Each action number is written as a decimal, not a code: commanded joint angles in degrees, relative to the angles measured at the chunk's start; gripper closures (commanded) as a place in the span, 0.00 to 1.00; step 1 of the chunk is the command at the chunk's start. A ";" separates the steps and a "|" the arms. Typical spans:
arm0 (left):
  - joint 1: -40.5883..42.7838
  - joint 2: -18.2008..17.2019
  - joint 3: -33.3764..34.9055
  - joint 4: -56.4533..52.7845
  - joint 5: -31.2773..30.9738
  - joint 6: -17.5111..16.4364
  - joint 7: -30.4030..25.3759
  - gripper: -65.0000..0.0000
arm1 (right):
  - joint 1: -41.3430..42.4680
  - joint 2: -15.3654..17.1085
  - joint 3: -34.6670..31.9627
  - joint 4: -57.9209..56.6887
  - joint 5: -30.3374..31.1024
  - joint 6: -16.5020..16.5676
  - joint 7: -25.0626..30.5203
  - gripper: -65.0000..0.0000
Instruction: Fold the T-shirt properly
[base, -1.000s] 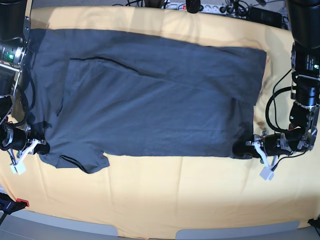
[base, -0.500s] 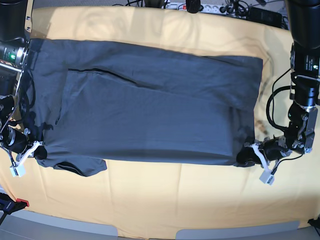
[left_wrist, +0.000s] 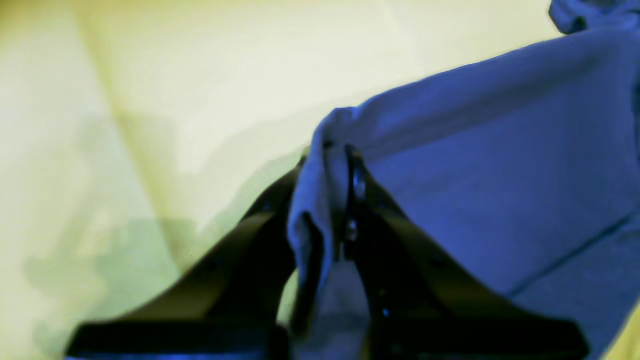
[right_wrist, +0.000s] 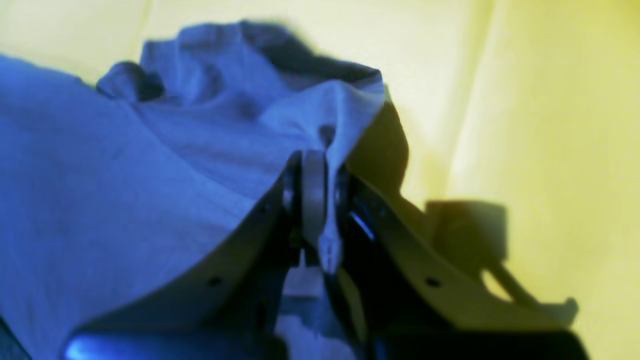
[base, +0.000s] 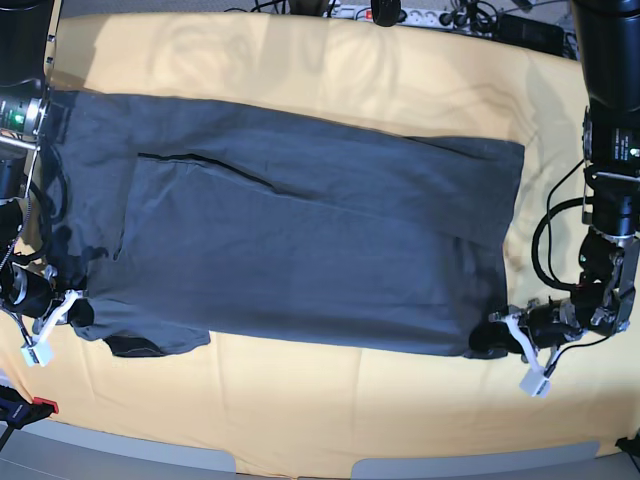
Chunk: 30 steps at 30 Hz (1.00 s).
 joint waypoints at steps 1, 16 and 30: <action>-1.33 -0.72 -0.42 0.79 -2.58 -0.30 0.13 1.00 | 1.49 1.25 0.26 1.86 1.36 0.08 0.92 1.00; 2.49 -7.54 -0.42 6.34 -26.14 -0.30 20.59 1.00 | -13.03 9.16 0.31 21.09 12.72 0.08 -8.83 1.00; 2.64 -11.82 -0.42 8.94 -29.73 0.61 36.52 1.00 | -14.62 11.52 0.28 21.88 16.09 0.08 -14.08 1.00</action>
